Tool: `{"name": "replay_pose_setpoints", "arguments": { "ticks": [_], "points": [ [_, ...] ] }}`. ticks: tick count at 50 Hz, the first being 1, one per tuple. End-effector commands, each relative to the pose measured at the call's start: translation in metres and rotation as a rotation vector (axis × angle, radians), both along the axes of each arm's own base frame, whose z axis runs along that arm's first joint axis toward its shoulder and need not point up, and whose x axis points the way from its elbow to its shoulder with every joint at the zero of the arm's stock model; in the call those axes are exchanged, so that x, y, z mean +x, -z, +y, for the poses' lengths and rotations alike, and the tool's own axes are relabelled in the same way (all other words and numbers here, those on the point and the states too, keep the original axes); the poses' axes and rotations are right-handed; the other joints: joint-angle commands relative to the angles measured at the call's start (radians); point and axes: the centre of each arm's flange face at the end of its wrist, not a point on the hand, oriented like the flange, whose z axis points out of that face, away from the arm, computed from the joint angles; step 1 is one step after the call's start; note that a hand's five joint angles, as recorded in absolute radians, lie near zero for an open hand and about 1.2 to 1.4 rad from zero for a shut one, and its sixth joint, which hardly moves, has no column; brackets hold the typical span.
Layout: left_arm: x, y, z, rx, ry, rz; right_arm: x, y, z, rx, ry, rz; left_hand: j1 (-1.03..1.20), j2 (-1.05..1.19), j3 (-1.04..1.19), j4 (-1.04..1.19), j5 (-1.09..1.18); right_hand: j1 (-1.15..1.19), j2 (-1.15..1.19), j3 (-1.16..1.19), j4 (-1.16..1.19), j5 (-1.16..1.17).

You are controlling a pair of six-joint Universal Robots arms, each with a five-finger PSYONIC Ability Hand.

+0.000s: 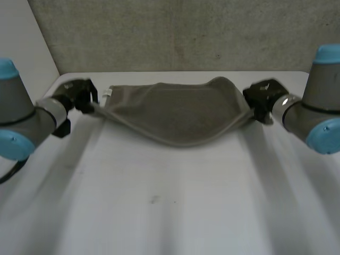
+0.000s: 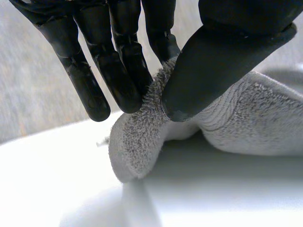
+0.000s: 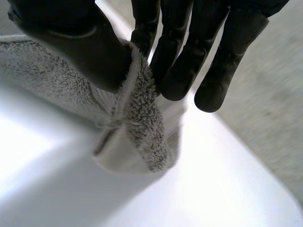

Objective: Fold the towel.

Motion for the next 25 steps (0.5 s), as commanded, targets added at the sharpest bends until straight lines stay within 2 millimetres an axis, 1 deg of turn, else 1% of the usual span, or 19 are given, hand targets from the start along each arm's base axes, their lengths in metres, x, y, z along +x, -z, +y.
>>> {"name": "replay_pose_setpoints", "arguments": {
  "ticks": [1,3,4,6,8,9,10,12,13,14,15,17,18,19,20,21,23,24,25],
  "points": [
    [0.004,0.017,0.023,0.041,0.024,-0.093,-0.006,0.025,0.017,0.091,-0.015,0.063,0.2,0.178,0.18,0.178,0.189,0.049,0.063,0.056,0.056,0.049],
    [0.006,0.007,0.034,0.03,0.023,-0.095,-0.012,0.014,0.025,0.086,-0.005,0.063,0.2,0.178,0.18,0.178,0.189,0.049,0.063,0.056,0.056,0.049],
    [0.006,0.007,0.034,0.03,0.023,-0.095,-0.012,0.014,0.025,0.086,-0.005,0.063,0.2,0.178,0.18,0.178,0.189,0.049,0.063,0.056,0.056,0.049],
    [0.008,0.001,0.039,0.019,0.019,-0.093,-0.015,0.007,0.031,0.081,-0.003,0.063,0.2,0.178,0.18,0.178,0.189,0.049,0.063,0.056,0.056,0.049],
    [0.016,-0.015,0.05,-0.005,0.003,-0.091,-0.02,-0.003,0.042,0.074,-0.003,0.071,0.2,0.178,0.18,0.178,0.189,0.049,0.063,0.056,0.056,0.049],
    [0.016,-0.015,0.05,-0.005,0.003,-0.091,-0.025,-0.009,0.046,0.064,0.004,0.077,0.2,0.178,0.18,0.178,0.189,0.049,0.063,0.056,0.056,0.049],
    [0.019,-0.021,0.055,-0.015,-0.001,-0.089,-0.025,-0.009,0.046,0.064,0.004,0.077,0.2,0.178,0.18,0.178,0.189,0.049,0.063,0.056,0.056,0.049],
    [0.022,-0.032,0.068,-0.032,0.02,-0.082,-0.036,-0.02,0.054,0.043,0.015,0.098,0.2,0.178,0.18,0.178,0.189,0.049,0.063,0.056,0.056,0.049],
    [0.022,-0.032,0.068,-0.032,0.02,-0.082,-0.036,-0.02,0.054,0.043,0.015,0.098,0.2,0.178,0.18,0.178,0.189,0.049,0.063,0.056,0.056,0.049],
    [0.022,-0.037,0.073,-0.043,0.033,-0.077,-0.039,-0.024,0.059,0.034,0.015,0.107,0.2,0.178,0.18,0.178,0.189,0.049,0.063,0.056,0.056,0.049],
    [0.022,-0.037,0.073,-0.043,0.033,-0.077,-0.039,-0.025,0.059,0.034,0.015,0.107,0.2,0.178,0.18,0.178,0.189,0.049,0.063,0.056,0.056,0.049],
    [0.026,-0.05,0.082,-0.073,0.043,-0.067,-0.041,-0.027,0.064,0.029,0.002,0.106,0.2,0.178,0.18,0.178,0.189,0.049,0.063,0.056,0.056,0.049],
    [0.026,-0.05,0.082,-0.073,0.043,-0.067,-0.041,-0.027,0.064,0.029,0.002,0.106,0.2,0.178,0.18,0.178,0.189,0.049,0.063,0.056,0.056,0.049],
    [0.029,-0.054,0.083,-0.083,0.038,-0.065,-0.041,-0.027,0.065,0.033,-0.004,0.105,0.2,0.178,0.18,0.178,0.189,0.049,0.063,0.056,0.056,0.049],
    [0.034,-0.058,0.084,-0.089,0.027,-0.065,-0.043,-0.027,0.065,0.036,0.003,0.107,0.2,0.178,0.18,0.178,0.189,0.049,0.063,0.056,0.056,0.049],
    [0.034,-0.058,0.084,-0.089,0.027,-0.065,-0.043,-0.027,0.065,0.036,0.003,0.107,0.2,0.178,0.18,0.178,0.189,0.049,0.063,0.056,0.056,0.049],
    [0.037,-0.069,0.088,-0.119,0.018,-0.064,-0.046,-0.03,0.063,0.036,0.017,0.098,0.2,0.178,0.18,0.178,0.189,0.049,0.063,0.056,0.056,0.049],
    [0.037,-0.069,0.088,-0.12,0.018,-0.064,-0.046,-0.03,0.063,0.036,0.017,0.098,0.2,0.178,0.18,0.178,0.189,0.049,0.063,0.056,0.056,0.049],
    [0.037,-0.077,0.091,-0.145,0.015,-0.063,-0.048,-0.039,0.063,0.016,0.022,0.092,0.2,0.178,0.18,0.178,0.189,0.049,0.063,0.056,0.056,0.049]
  ]
}}
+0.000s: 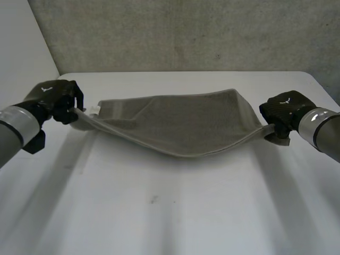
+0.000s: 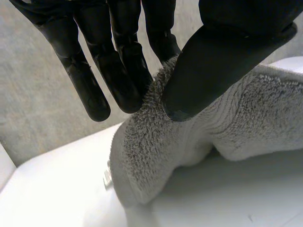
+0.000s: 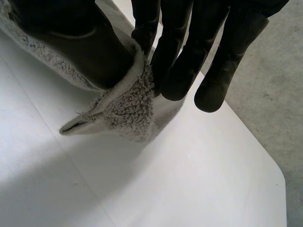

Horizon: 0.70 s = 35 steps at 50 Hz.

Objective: Fold the towel.

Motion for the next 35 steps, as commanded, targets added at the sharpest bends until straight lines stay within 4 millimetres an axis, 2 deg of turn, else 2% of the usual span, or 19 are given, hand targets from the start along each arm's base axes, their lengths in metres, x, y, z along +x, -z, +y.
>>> {"name": "replay_pose_setpoints", "arguments": {
  "ticks": [1,2,4,5,7,8,10,13,19,22,24,25,26,27,29,30,32,33,35],
  "points": [
    [0.008,-0.035,0.011,-0.103,-0.015,0.007,-0.008,-0.028,0.001,-0.059,0.024,-0.026,0.2,0.178,0.18,0.178,0.189,0.049,0.063,0.056,0.056,0.049],
    [0.008,-0.035,0.011,-0.103,-0.015,0.007,-0.008,-0.028,0.001,-0.06,0.025,-0.026,0.2,0.178,0.18,0.178,0.189,0.049,0.063,0.056,0.056,0.049],
    [0.008,-0.06,0.019,-0.182,-0.015,0.012,-0.015,-0.072,0.009,-0.165,0.045,-0.057,0.2,0.178,0.18,0.178,0.189,0.049,0.063,0.056,0.056,0.049],
    [0.008,-0.06,0.019,-0.182,-0.015,0.012,-0.015,-0.072,0.009,-0.165,0.045,-0.057,0.2,0.178,0.18,0.178,0.189,0.049,0.063,0.056,0.056,0.049],
    [0.007,-0.087,0.029,-0.253,-0.01,0.018,-0.02,-0.108,0.018,-0.239,0.063,-0.1,0.2,0.178,0.18,0.178,0.189,0.049,0.063,0.056,0.056,0.049],
    [0.007,-0.087,0.029,-0.253,-0.01,0.019,-0.02,-0.108,0.018,-0.239,0.063,-0.101,0.2,0.178,0.18,0.178,0.189,0.049,0.063,0.056,0.056,0.049],
    [0.006,-0.099,0.036,-0.279,-0.007,0.022,-0.024,-0.135,0.026,-0.262,0.082,-0.145,0.2,0.178,0.18,0.178,0.189,0.049,0.063,0.056,0.056,0.049],
    [0.006,-0.113,0.045,-0.302,-0.004,0.023,-0.031,-0.146,0.034,-0.238,0.098,-0.143,0.2,0.178,0.18,0.178,0.189,0.049,0.063,0.056,0.056,0.049],
    [0.005,-0.108,0.046,-0.276,-0.001,0.017,-0.038,-0.138,0.037,-0.146,0.12,-0.12,0.2,0.178,0.18,0.178,0.189,0.049,0.063,0.056,0.056,0.049],
    [0.004,-0.092,0.039,-0.222,0.002,0.013,-0.038,-0.117,0.028,-0.064,0.124,-0.099,0.2,0.178,0.18,0.178,0.189,0.049,0.063,0.056,0.056,0.049],
    [0.003,-0.058,0.021,-0.107,0.002,0.005,-0.035,-0.087,0.014,0.02,0.116,-0.045,0.2,0.178,0.18,0.178,0.189,0.049,0.063,0.056,0.056,0.049],
    [0.003,-0.057,0.021,-0.106,0.002,0.005,-0.035,-0.087,0.014,0.02,0.116,-0.044,0.2,0.178,0.18,0.178,0.189,0.049,0.063,0.056,0.056,0.049],
    [0.001,-0.043,0.012,-0.062,0.006,-0.003,-0.035,-0.073,0.008,0.055,0.106,-0.007,0.2,0.178,0.18,0.178,0.189,0.049,0.063,0.056,0.056,0.049],
    [0.001,-0.043,0.012,-0.061,0.006,-0.003,-0.033,-0.059,0.0,0.077,0.094,0.03,0.2,0.178,0.18,0.178,0.189,0.049,0.063,0.056,0.056,0.049],
    [-0.007,-0.018,-0.001,-0.004,0.034,-0.039,-0.031,-0.046,-0.008,0.102,0.084,0.061,0.2,0.178,0.18,0.178,0.189,0.049,0.063,0.056,0.056,0.049],
    [-0.007,-0.018,-0.001,-0.004,0.034,-0.039,-0.031,-0.046,-0.008,0.102,0.084,0.061,0.2,0.178,0.18,0.178,0.189,0.049,0.063,0.056,0.056,0.049],
    [-0.025,-0.003,-0.019,-0.001,0.079,-0.096,-0.029,-0.035,-0.033,0.074,0.11,0.092,0.2,0.178,0.18,0.178,0.189,0.049,0.063,0.056,0.056,0.049],
    [-0.025,-0.003,-0.019,-0.001,0.08,-0.097,-0.029,-0.035,-0.033,0.074,0.11,0.092,0.2,0.178,0.18,0.178,0.189,0.049,0.063,0.056,0.056,0.049],
    [-0.04,-0.013,-0.041,-0.07,0.094,-0.114,-0.015,-0.043,-0.064,-0.055,0.132,0.088,0.2,0.178,0.18,0.178,0.189,0.049,0.063,0.056,0.056,0.049]
  ]
}}
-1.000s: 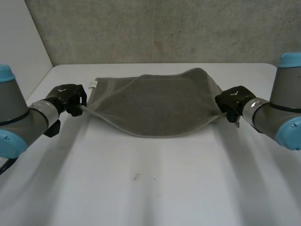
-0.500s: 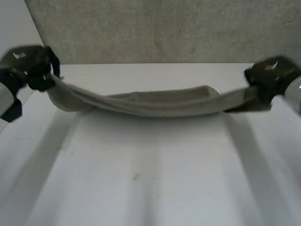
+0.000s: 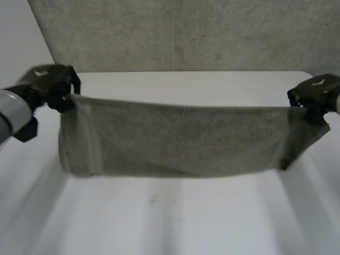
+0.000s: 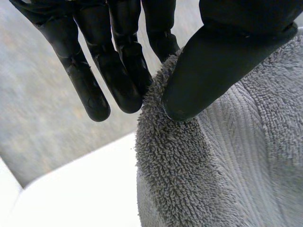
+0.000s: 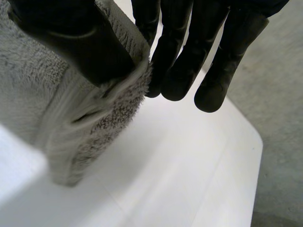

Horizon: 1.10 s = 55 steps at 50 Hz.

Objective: Fold the towel.

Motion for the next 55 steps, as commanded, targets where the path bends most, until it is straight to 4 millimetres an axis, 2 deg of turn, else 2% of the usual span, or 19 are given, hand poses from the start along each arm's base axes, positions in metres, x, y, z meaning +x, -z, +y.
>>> {"name": "replay_pose_setpoints", "arguments": {
  "ticks": [1,3,4,6,7,9,12,14,18,23,25,26,28,30,31,38,44,50,55],
  "points": [
    [-0.031,0.01,-0.039,-0.049,0.057,-0.069,0.028,-0.009,-0.068,-0.258,0.029,0.032,0.196,0.178,0.18,0.178,0.189,0.049,0.063,0.056,0.056,0.049],
    [-0.04,-0.026,-0.065,-0.193,0.04,-0.042,0.038,-0.03,-0.079,-0.383,0.032,0.005,0.196,0.178,0.18,0.178,0.189,0.049,0.063,0.056,0.056,0.049],
    [-0.04,-0.026,-0.065,-0.194,0.04,-0.042,0.038,-0.031,-0.079,-0.385,0.032,0.004,0.196,0.178,0.18,0.178,0.189,0.049,0.063,0.056,0.056,0.049],
    [-0.044,-0.075,-0.082,-0.36,0.011,0.024,0.055,-0.086,-0.093,-0.685,0.04,-0.107,0.196,0.178,0.18,0.178,0.189,0.049,0.063,0.056,0.056,0.049],
    [-0.044,-0.075,-0.082,-0.361,0.011,0.025,0.055,-0.086,-0.093,-0.687,0.04,-0.108,0.196,0.178,0.18,0.178,0.189,0.049,0.063,0.056,0.056,0.049],
    [-0.041,-0.134,-0.088,-0.557,-0.031,0.157,0.065,-0.148,-0.084,-0.97,0.026,-0.258,0.196,0.178,0.18,0.178,0.189,0.049,0.063,0.056,0.056,0.049],
    [-0.038,-0.154,-0.088,-0.615,-0.044,0.235,0.065,-0.179,-0.074,-1.09,0.02,-0.37,0.196,0.178,0.18,0.178,0.189,0.049,0.063,0.056,0.056,0.049],
    [-0.026,-0.176,-0.085,-0.655,-0.071,0.372,0.063,-0.189,-0.067,-1.104,0.02,-0.4,0.196,0.178,0.18,0.178,0.189,0.049,0.063,0.056,0.056,0.049],
    [-0.02,-0.178,-0.083,-0.622,-0.079,0.454,0.062,-0.181,-0.062,-1.016,0.016,-0.384,0.196,0.178,0.18,0.178,0.189,0.049,0.063,0.056,0.056,0.049],
    [-0.01,-0.136,-0.093,-0.478,-0.122,0.43,0.064,-0.13,-0.067,-0.767,0.007,-0.307,0.196,0.178,0.18,0.178,0.189,0.049,0.063,0.056,0.056,0.049],
    [-0.01,-0.105,-0.092,-0.38,-0.14,0.398,0.063,-0.092,-0.068,-0.611,0.006,-0.252,0.196,0.178,0.18,0.178,0.189,0.049,0.063,0.056,0.056,0.049],
    [-0.01,-0.104,-0.092,-0.379,-0.14,0.398,0.063,-0.092,-0.068,-0.61,0.006,-0.251,0.196,0.178,0.18,0.178,0.189,0.049,0.063,0.056,0.056,0.049],
    [-0.009,-0.087,-0.091,-0.33,-0.151,0.38,0.063,-0.056,-0.067,-0.479,0.002,-0.2,0.196,0.178,0.18,0.178,0.189,0.049,0.063,0.056,0.056,0.049],
    [-0.009,-0.05,-0.087,-0.224,-0.161,0.342,0.063,-0.039,-0.066,-0.423,-0.007,-0.179,0.196,0.178,0.18,0.178,0.189,0.049,0.063,0.056,0.056,0.049],
    [-0.009,-0.05,-0.087,-0.224,-0.161,0.342,0.063,-0.039,-0.066,-0.422,-0.007,-0.179,0.196,0.178,0.18,0.178,0.189,0.049,0.063,0.056,0.056,0.049],
    [-0.012,0.038,-0.065,-0.007,-0.129,0.184,0.064,0.049,-0.052,-0.16,-0.059,-0.133,0.196,0.178,0.18,0.178,0.189,0.049,0.063,0.056,0.056,0.049],
    [-0.011,0.076,-0.05,0.046,-0.107,0.087,0.062,0.109,-0.042,-0.079,-0.073,-0.108,0.196,0.178,0.18,0.178,0.189,0.049,0.063,0.056,0.056,0.049],
    [-0.004,0.085,-0.037,0.061,-0.099,0.012,0.058,0.116,-0.029,-0.065,-0.086,-0.076,0.196,0.178,0.18,0.178,0.189,0.049,0.063,0.056,0.056,0.049],
    [0.002,0.07,-0.021,0.048,-0.083,0.005,0.043,0.078,-0.01,-0.124,-0.068,-0.074,0.196,0.178,0.18,0.178,0.189,0.049,0.063,0.056,0.056,0.049]
  ]
}}
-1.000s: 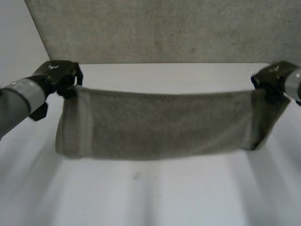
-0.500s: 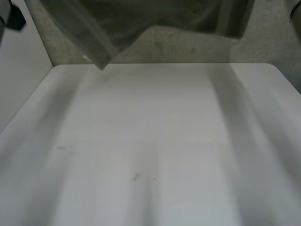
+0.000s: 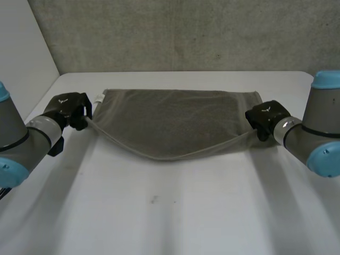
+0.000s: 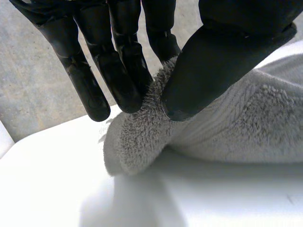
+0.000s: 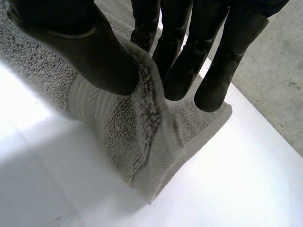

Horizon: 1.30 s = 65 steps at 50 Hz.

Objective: Fold the towel.

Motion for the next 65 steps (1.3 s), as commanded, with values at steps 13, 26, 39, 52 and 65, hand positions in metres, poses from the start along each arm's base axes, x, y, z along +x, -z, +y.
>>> {"name": "replay_pose_setpoints", "arguments": {
  "ticks": [13,26,39,52,65],
  "points": [
    [0.022,-0.086,0.091,-0.128,0.078,-0.04,-0.056,-0.096,0.083,-0.031,0.047,0.136,0.196,0.178,0.179,0.178,0.189,0.047,0.056,0.056,0.052,0.049],
    [0.02,-0.083,0.104,-0.11,0.149,-0.024,-0.063,-0.109,0.082,-0.098,0.058,0.149,0.196,0.178,0.179,0.178,0.189,0.047,0.056,0.056,0.052,0.049],
    [0.008,-0.02,0.028,0.069,0.168,-0.019,-0.042,-0.041,0.0,-0.083,0.016,0.137,0.196,0.178,0.179,0.178,0.189,0.047,0.056,0.056,0.052,0.049],
    [-0.022,0.02,-0.056,0.008,0.087,-0.064,-0.007,0.002,-0.072,-0.214,0.02,0.104,0.196,0.178,0.179,0.178,0.189,0.047,0.056,0.056,0.052,0.049],
    [-0.033,0.03,-0.089,-0.048,0.062,-0.071,0.01,0.019,-0.094,-0.278,0.03,0.107,-0.975,-0.993,-0.992,-0.993,-0.982,-1.175,-1.166,-1.166,-1.17,-1.173]
  ]
}}
